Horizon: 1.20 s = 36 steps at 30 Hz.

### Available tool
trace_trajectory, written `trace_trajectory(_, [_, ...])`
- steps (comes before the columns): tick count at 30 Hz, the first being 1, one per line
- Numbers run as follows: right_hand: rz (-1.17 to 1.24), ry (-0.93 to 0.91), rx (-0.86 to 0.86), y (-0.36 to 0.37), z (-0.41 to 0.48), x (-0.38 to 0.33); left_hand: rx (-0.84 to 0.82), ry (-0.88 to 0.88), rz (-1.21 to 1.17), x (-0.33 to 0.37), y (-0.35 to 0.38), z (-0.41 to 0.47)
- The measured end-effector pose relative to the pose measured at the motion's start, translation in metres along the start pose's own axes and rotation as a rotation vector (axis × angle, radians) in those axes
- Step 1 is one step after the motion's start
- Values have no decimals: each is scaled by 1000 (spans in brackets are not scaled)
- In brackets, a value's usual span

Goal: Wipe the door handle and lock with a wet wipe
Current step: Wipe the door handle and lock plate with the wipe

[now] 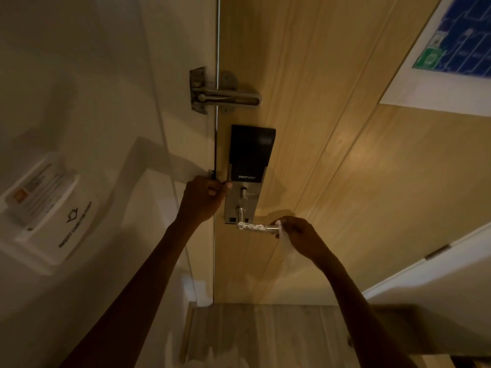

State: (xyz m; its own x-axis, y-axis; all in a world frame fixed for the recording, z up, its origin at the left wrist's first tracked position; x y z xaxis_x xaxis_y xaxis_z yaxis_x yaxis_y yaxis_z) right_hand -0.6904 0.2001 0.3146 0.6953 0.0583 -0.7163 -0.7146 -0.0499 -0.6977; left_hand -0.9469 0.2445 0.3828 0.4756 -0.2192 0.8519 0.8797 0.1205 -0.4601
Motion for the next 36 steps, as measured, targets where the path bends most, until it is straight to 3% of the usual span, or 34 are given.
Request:
trace_trajectory(6, [-69, -184, 199, -2, -7, -18, -11, 12, 32, -6, 2, 2])
trace_trajectory(11, [-96, -196, 258, -7, -1, -21, -22, 6, 47, -8, 4, 3])
trace_trajectory(17, [-245, -249, 80, 4, -8, -29, -5, 23, 59, -4, 2, 2])
trace_trajectory(20, [-195, -47, -145, 13, 9, -21, -15, 40, 66, -4, 2, 3])
trace_trajectory(23, [-116, 95, -213, 13, 12, -9, -12, 13, 34, -6, 1, 3])
trace_trajectory(29, [-316, -254, 68, 7, 0, -31, -5, -40, 13, -4, 0, 2])
trace_trajectory(32, [-247, -266, 106, 1, -5, -28, -8, -53, 14, -2, 0, 2])
trace_trajectory(36, [-115, -210, 349, -8, -29, -21, 5, -53, 25, -1, -1, 0])
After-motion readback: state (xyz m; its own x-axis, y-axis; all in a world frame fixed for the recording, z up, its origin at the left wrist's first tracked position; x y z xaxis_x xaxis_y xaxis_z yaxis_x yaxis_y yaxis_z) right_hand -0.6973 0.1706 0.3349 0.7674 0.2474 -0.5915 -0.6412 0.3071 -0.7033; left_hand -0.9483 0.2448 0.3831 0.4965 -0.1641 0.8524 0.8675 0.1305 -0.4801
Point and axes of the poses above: each hand's wrist, its own z-axis towards the middle knuckle, its own y-axis out of the palm, x = y × z, the point moved 7 cm from there along z, towards the middle knuckle, and after that the axes turned 5 degrees about -z, right-handed, at the moved point
